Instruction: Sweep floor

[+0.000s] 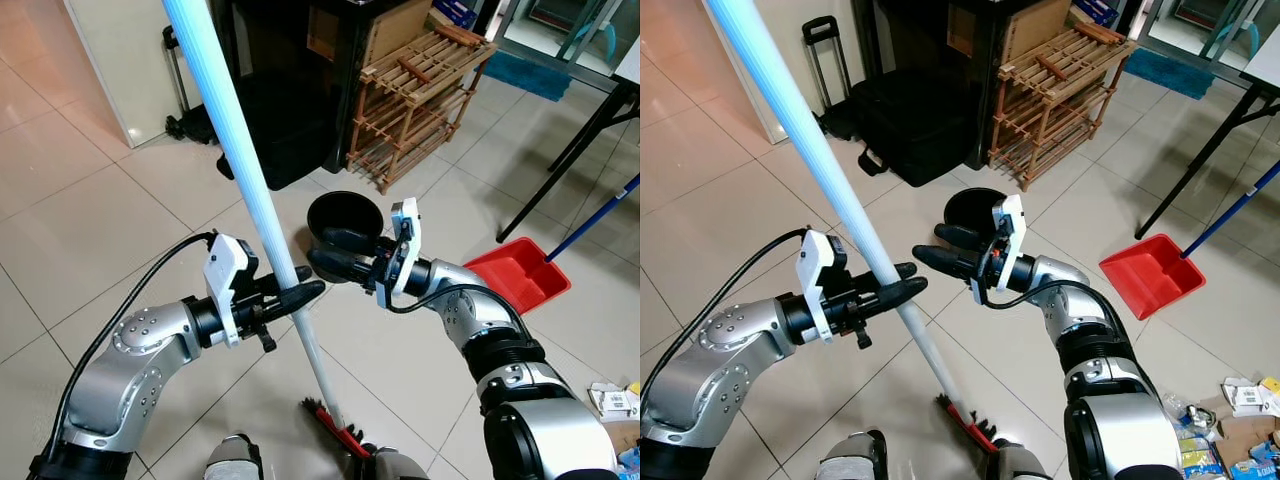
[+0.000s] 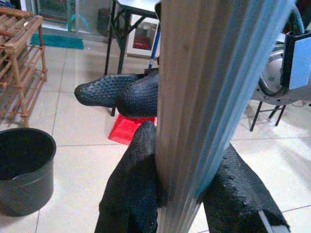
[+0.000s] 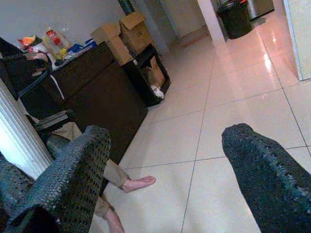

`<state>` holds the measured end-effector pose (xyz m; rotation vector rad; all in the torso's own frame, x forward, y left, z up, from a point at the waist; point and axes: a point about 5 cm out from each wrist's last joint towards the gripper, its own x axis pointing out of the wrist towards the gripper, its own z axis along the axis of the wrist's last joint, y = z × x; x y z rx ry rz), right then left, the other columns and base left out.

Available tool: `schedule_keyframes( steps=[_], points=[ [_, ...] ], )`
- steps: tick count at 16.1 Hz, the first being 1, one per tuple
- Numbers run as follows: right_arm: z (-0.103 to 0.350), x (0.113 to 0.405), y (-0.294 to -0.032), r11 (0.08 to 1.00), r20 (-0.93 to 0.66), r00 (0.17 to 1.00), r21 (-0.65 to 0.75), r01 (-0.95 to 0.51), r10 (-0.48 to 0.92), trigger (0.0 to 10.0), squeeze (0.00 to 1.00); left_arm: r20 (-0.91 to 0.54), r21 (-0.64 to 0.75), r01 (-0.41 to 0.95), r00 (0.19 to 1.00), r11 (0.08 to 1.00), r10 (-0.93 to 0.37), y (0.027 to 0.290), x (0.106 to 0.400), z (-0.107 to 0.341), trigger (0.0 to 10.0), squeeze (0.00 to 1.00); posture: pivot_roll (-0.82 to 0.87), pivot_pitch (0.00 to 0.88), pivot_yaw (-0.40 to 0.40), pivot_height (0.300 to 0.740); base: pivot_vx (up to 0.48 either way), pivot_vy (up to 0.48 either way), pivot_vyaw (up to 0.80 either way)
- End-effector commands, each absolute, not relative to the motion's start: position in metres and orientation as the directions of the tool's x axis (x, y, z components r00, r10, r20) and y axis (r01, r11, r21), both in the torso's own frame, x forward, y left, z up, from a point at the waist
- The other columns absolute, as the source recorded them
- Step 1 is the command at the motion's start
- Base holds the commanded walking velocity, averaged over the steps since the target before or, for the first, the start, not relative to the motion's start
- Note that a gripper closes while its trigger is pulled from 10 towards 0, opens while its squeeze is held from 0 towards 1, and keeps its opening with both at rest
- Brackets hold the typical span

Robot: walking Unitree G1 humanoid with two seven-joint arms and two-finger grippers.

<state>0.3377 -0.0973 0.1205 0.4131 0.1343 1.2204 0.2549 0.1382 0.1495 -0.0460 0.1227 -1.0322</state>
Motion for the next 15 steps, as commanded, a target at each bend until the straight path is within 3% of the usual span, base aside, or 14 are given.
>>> schedule_keyframes(
  steps=[1, 4, 6, 7, 9, 10, 13, 15],
  points=[
    [0.120, 0.338, -0.102, 0.280, 0.124, 0.349, 0.382, -0.881, 0.929, 10.0, 0.00, -0.050, -0.152, 0.881, 0.445, 0.448, -0.894, 0.131, 0.248, 0.150, 10.0, 0.00, 0.07, 0.152, -0.033, 0.740, 0.000, 0.000, 0.00],
    [0.118, 0.336, -0.099, 0.267, 0.125, 0.338, 0.392, -0.881, 0.933, 10.0, 0.00, -0.048, -0.161, 0.889, 0.427, 0.428, -0.903, 0.129, 0.246, 0.151, 10.0, 0.00, 0.07, 0.152, -0.033, 0.740, 0.000, 0.000, 0.00],
    [0.117, 0.337, -0.099, 0.304, 0.113, 0.370, 0.383, -0.873, 0.922, 10.0, 0.00, -0.054, -0.137, 0.873, 0.465, 0.468, -0.884, 0.130, 0.250, 0.151, 10.0, 0.00, 0.07, 0.152, -0.030, 0.740, 0.000, 0.000, 0.00],
    [0.114, 0.343, -0.102, 0.432, 0.048, 0.470, 0.322, -0.843, 0.881, 10.0, 0.00, -0.040, -0.089, 0.822, 0.562, 0.563, -0.826, 0.133, 0.260, 0.154, 10.0, 0.00, 0.07, 0.152, -0.030, 0.740, 0.000, 0.000, 0.00],
    [0.114, 0.348, -0.105, 0.506, 0.025, 0.539, 0.309, -0.805, 0.842, 10.0, 0.00, -0.035, -0.057, 0.756, 0.652, 0.653, -0.758, 0.137, 0.269, 0.154, 10.0, 0.00, 0.07, 0.153, -0.030, 0.740, 0.000, 0.000, 0.00],
    [0.114, 0.353, -0.108, 0.583, 0.015, 0.616, 0.305, -0.753, 0.788, 10.0, 0.00, -0.030, -0.037, 0.664, 0.746, 0.747, -0.665, 0.140, 0.279, 0.151, 10.0, 0.00, 0.07, 0.155, -0.030, 0.740, 0.000, 0.000, 0.00],
    [0.111, 0.355, -0.108, 0.654, -0.002, 0.680, 0.277, -0.704, 0.733, 10.0, 0.00, -0.026, 0.010, 0.470, 0.882, 0.882, -0.470, 0.141, 0.292, 0.147, 10.0, 0.00, 0.07, 0.155, -0.030, 0.740, 0.000, 0.000, 0.00],
    [0.109, 0.356, -0.108, 0.685, -0.001, 0.716, 0.288, -0.669, 0.698, 10.0, 0.00, 0.009, 0.017, 0.385, 0.923, 0.923, -0.386, 0.142, 0.299, 0.150, 10.0, 0.00, 0.07, 0.153, -0.028, 0.740, 0.000, 0.000, 0.00]
  ],
)
